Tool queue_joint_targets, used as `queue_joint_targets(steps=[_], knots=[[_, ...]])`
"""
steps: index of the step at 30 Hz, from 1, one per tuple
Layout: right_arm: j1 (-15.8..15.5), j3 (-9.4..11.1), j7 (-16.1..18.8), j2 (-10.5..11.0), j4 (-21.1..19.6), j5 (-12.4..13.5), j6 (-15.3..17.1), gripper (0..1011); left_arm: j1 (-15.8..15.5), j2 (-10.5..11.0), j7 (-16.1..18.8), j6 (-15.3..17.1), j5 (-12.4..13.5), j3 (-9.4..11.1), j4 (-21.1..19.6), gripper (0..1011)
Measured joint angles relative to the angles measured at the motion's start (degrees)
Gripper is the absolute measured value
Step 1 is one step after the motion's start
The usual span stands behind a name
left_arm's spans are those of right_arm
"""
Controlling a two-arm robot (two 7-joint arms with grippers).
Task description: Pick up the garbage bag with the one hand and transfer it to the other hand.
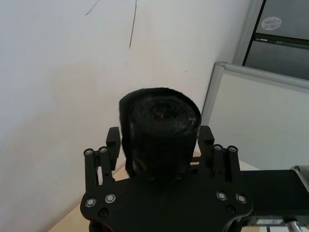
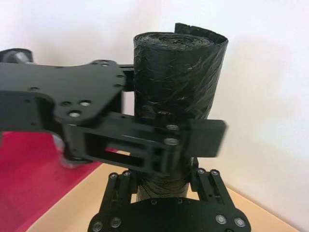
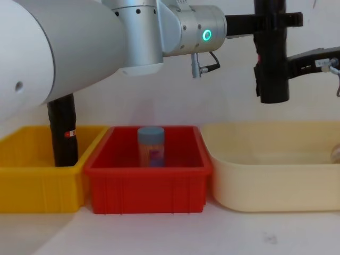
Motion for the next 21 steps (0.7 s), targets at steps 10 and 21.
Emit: queue_joint_targets(steps=[10, 21], knots=[[-0.9, 2.5, -3.3, 0.4, 0.4, -0.3, 0.7, 571, 0.0, 0.0, 0.0, 0.0, 0.0, 0.0, 0.0, 1000], [-1.1, 5.0, -4.0, 1.4, 4.1, -0.2, 0.8, 571, 0.0, 0.0, 0.0, 0.0, 0.0, 0.0, 0.0, 1000]])
